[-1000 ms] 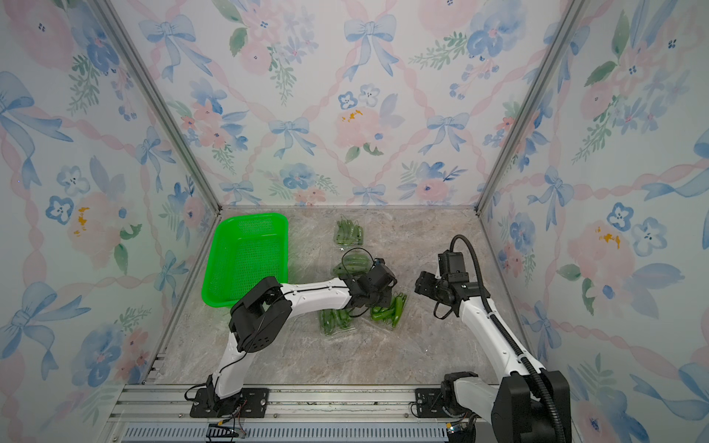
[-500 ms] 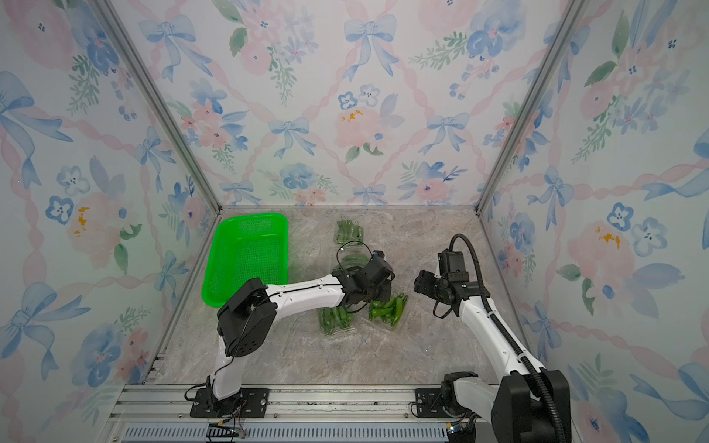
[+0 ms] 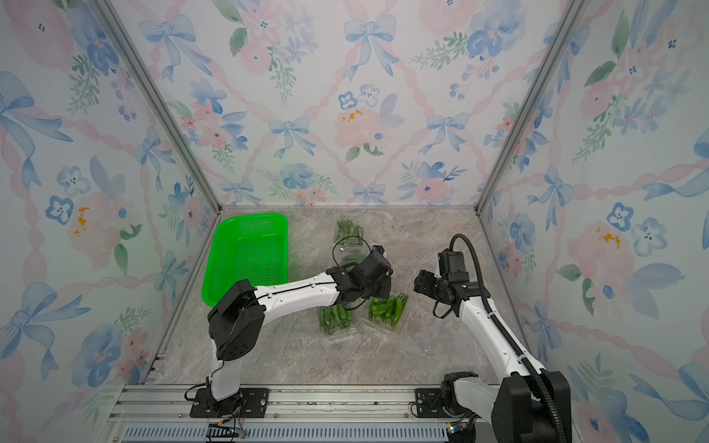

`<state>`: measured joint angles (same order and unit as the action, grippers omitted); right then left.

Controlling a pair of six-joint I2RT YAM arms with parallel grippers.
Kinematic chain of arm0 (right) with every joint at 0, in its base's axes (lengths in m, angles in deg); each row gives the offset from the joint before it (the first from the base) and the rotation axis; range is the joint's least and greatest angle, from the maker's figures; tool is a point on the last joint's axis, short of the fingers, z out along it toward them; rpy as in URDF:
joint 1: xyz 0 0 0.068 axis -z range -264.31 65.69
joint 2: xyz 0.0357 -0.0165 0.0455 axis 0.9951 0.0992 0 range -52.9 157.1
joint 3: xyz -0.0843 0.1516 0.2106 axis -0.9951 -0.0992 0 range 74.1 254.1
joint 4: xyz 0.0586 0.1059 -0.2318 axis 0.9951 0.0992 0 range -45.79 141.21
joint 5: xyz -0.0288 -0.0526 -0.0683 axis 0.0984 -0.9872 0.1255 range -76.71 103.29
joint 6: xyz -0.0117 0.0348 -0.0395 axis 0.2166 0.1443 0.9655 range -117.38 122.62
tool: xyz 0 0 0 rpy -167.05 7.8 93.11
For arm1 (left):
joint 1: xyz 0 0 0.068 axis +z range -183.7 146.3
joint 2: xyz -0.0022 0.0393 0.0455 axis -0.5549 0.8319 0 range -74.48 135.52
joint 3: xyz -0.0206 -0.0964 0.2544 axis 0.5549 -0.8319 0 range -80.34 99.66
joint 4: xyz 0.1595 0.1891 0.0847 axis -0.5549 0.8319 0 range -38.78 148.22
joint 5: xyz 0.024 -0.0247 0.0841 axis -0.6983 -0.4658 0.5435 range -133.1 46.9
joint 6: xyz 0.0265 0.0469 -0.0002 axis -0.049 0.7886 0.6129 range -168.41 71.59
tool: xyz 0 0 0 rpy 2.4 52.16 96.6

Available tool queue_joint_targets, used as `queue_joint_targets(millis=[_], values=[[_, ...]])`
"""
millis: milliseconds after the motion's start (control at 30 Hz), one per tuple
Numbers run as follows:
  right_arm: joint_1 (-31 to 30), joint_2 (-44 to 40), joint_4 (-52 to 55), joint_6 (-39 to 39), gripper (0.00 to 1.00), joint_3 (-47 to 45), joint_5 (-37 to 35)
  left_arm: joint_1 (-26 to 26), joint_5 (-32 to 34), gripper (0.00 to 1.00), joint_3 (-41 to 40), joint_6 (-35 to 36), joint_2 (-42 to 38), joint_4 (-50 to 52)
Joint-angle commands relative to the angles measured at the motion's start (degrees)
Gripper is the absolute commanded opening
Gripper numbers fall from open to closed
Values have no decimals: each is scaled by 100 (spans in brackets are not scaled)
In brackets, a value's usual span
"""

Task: Take small green peppers out of containers
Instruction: Pick up the green pepper from the packing box, then place the green pepper in the basket.

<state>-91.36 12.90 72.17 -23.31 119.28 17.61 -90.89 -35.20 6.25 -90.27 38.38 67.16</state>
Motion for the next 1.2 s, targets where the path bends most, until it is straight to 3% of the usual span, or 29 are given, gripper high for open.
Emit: queue_joint_targets(millis=[0, 433, 767, 1000, 1167], values=[[-77, -148, 9, -39, 72, 138, 43, 52, -211, 4, 146, 186, -235, 203], [-251, -218, -17, -128, 72, 223, 21, 926, -499, 3, 7, 596, -1062, 391], [-420, -168, 36, -148, 72, 358, -70, 2786, -658, 4, -282, 1163, -1878, 583], [-479, -92, -14, -197, 72, 349, -70, 4061, -768, 4, -293, 1446, -2144, 743], [-534, -25, -15, -193, 72, 376, -62, 4795, -778, 2, -741, 1496, -2226, 752]])
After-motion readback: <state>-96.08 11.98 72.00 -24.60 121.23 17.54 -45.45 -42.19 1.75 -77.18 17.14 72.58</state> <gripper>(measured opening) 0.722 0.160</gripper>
